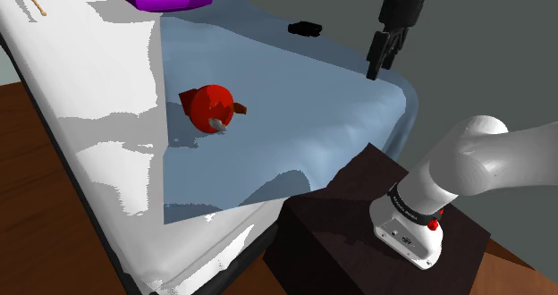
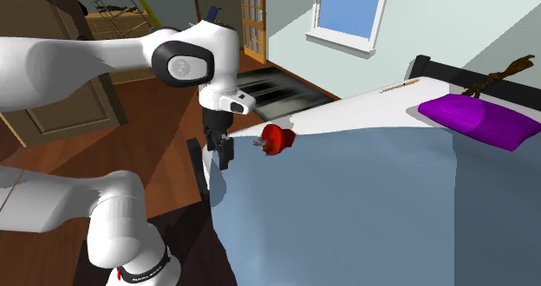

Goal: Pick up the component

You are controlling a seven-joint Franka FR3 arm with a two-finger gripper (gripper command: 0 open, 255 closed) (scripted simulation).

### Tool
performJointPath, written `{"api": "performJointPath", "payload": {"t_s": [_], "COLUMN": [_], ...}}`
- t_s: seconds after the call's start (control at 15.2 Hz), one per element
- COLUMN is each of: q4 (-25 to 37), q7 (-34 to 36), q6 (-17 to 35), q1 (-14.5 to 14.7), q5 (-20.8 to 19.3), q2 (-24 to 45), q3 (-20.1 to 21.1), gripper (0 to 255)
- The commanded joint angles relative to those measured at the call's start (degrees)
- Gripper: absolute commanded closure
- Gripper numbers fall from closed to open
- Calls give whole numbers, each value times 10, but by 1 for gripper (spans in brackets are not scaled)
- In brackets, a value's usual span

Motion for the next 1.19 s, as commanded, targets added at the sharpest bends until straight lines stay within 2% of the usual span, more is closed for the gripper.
{"api": "performJointPath", "payload": {"t_s": [0.0,0.59,1.12], "q4": [0,31,109], "q7": [0,79,153], "q6": [0,124,213], "q1": [0,21,31], "q5": [0,50,52], "q2": [0,155,320], "q3": [0,81,144], "gripper": [0,0,0]}}
